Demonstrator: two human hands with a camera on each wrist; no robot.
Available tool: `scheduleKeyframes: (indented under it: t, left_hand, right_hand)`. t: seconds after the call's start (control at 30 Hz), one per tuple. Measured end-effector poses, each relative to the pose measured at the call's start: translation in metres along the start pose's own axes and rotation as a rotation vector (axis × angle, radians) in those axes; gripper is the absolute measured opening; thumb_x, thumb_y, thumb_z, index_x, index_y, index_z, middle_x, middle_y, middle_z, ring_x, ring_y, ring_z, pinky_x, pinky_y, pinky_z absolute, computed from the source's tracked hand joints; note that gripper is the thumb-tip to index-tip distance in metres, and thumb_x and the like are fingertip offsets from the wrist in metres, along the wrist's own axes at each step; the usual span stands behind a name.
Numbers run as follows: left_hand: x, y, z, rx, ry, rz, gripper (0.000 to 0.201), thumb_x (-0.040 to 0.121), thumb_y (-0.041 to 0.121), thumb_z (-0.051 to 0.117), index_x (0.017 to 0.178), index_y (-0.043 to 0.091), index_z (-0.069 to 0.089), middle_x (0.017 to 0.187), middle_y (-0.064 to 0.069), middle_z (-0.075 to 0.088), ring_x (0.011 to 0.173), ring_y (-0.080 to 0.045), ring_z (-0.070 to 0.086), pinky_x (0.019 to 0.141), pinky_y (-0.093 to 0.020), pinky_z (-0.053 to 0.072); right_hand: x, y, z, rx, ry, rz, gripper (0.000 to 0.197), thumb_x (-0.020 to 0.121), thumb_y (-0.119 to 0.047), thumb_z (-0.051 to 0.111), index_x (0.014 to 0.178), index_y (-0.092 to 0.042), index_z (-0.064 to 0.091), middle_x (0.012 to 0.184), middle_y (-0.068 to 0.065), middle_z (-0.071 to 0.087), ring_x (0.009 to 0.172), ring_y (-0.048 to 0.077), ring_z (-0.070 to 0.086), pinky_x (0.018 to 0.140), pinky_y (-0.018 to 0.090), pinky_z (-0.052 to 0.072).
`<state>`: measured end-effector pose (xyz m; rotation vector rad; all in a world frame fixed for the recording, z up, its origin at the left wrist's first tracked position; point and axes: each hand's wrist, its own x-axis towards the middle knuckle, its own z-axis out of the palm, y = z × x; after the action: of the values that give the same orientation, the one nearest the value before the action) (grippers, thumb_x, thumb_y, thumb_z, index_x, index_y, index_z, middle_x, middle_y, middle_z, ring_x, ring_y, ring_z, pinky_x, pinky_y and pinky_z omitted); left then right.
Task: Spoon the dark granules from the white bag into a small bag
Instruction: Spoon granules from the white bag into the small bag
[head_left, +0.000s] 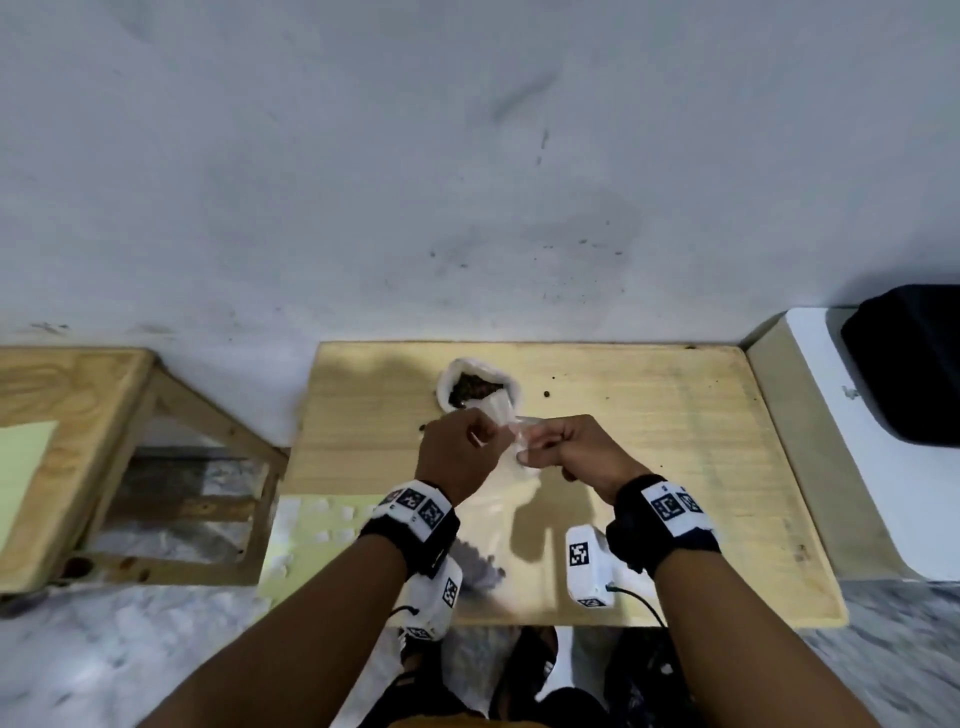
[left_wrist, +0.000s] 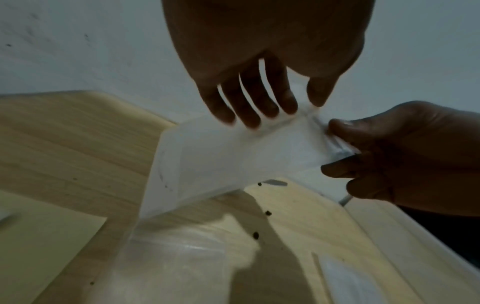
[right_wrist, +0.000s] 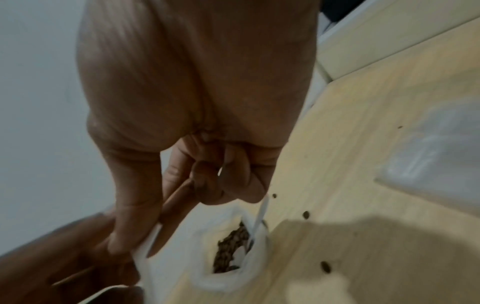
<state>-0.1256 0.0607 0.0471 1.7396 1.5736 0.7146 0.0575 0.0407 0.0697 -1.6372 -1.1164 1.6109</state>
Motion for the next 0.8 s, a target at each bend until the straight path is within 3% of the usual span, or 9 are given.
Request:
scheduleKeyframes:
  t: [0.07, 0.17, 0.27, 0.37, 0.43, 0.5, 0.63, 0.7, 0.8]
  left_hand:
    - [0.004, 0.000, -0.010, -0.069, -0.064, -0.096, 0.039, 0.085, 0.039, 0.072, 0.063, 0.010, 0.058, 0.056, 0.001, 0.058, 0.055, -0.011, 0.054, 0.059, -0.026, 0.040]
    - [0.010, -0.006, -0.022, -0.235, -0.115, -0.171, 0.044, 0.089, 0.037, 0.067, 0.071, -0.002, 0.055, 0.063, -0.014, 0.067, 0.059, -0.021, 0.067, 0.065, -0.039, 0.055]
    - [0.011, -0.011, -0.030, -0.316, -0.137, -0.197, 0.038, 0.093, 0.028, 0.063, 0.070, -0.001, 0.052, 0.062, -0.013, 0.068, 0.056, -0.019, 0.066, 0.065, -0.038, 0.058]
    - [0.010, -0.014, -0.038, -0.368, -0.179, -0.225, 0.025, 0.093, 0.014, 0.060, 0.071, 0.003, 0.055, 0.059, -0.003, 0.067, 0.057, -0.017, 0.065, 0.062, -0.031, 0.055]
    - [0.010, -0.017, -0.041, -0.350, -0.211, -0.230, 0.018, 0.091, 0.008, 0.057, 0.077, -0.002, 0.061, 0.064, -0.007, 0.069, 0.063, -0.025, 0.069, 0.066, -0.036, 0.058]
    - [0.011, -0.018, -0.041, -0.303, -0.198, -0.223, 0.022, 0.088, 0.010, 0.054, 0.074, -0.006, 0.062, 0.065, -0.017, 0.069, 0.065, -0.033, 0.070, 0.069, -0.045, 0.060]
    - [0.015, -0.014, -0.040, -0.214, -0.129, -0.145, 0.033, 0.077, 0.026, 0.049, 0.065, -0.005, 0.051, 0.064, -0.024, 0.062, 0.058, -0.039, 0.064, 0.059, -0.054, 0.054]
    - [0.018, -0.014, -0.042, -0.179, -0.159, -0.112, 0.032, 0.080, 0.024, 0.049, 0.066, -0.004, 0.050, 0.059, -0.021, 0.063, 0.053, -0.034, 0.065, 0.057, -0.052, 0.054]
    - [0.023, -0.016, -0.048, -0.071, -0.214, -0.035, 0.036, 0.081, 0.026, 0.047, 0.058, -0.002, 0.046, 0.048, -0.017, 0.055, 0.044, -0.033, 0.057, 0.050, -0.046, 0.048]
  right_hand:
    - [0.004, -0.014, 0.016, -0.002, -0.056, -0.055, 0.011, 0.081, 0.005, 0.076, 0.080, -0.002, 0.067, 0.052, -0.016, 0.061, 0.045, -0.005, 0.052, 0.045, 0.012, 0.034]
    - [0.013, -0.021, 0.033, -0.056, -0.084, -0.085, 0.013, 0.082, -0.009, 0.079, 0.077, -0.010, 0.067, 0.057, -0.012, 0.060, 0.050, 0.003, 0.048, 0.048, 0.023, 0.031]
    - [0.021, -0.018, 0.041, -0.048, -0.081, -0.025, 0.011, 0.085, -0.022, 0.077, 0.077, -0.020, 0.070, 0.063, -0.009, 0.055, 0.059, 0.010, 0.041, 0.051, 0.024, 0.031]
    - [0.023, -0.016, 0.046, 0.011, -0.086, 0.009, 0.016, 0.088, -0.021, 0.073, 0.072, -0.024, 0.070, 0.074, 0.000, 0.055, 0.062, 0.011, 0.043, 0.051, 0.023, 0.032]
    - [0.023, -0.016, 0.049, -0.033, -0.056, -0.001, 0.018, 0.088, -0.018, 0.072, 0.070, -0.024, 0.069, 0.073, 0.000, 0.058, 0.061, 0.011, 0.044, 0.050, 0.022, 0.033]
    - [0.023, -0.016, 0.055, -0.136, -0.026, -0.061, 0.017, 0.086, -0.018, 0.074, 0.070, -0.021, 0.069, 0.064, -0.008, 0.059, 0.056, 0.007, 0.049, 0.050, 0.019, 0.038]
    - [0.028, -0.018, 0.063, -0.298, 0.041, -0.204, 0.016, 0.079, -0.017, 0.079, 0.069, -0.018, 0.067, 0.072, -0.006, 0.066, 0.066, -0.001, 0.060, 0.069, 0.024, 0.048]
    - [0.031, -0.017, 0.064, -0.306, 0.084, -0.205, 0.020, 0.082, -0.015, 0.076, 0.068, -0.018, 0.063, 0.070, -0.007, 0.063, 0.057, -0.004, 0.055, 0.062, 0.021, 0.043]
    - [0.033, -0.013, 0.063, -0.224, 0.114, -0.176, 0.026, 0.085, -0.011, 0.072, 0.066, -0.016, 0.054, 0.065, -0.001, 0.057, 0.046, 0.008, 0.047, 0.052, 0.025, 0.040]
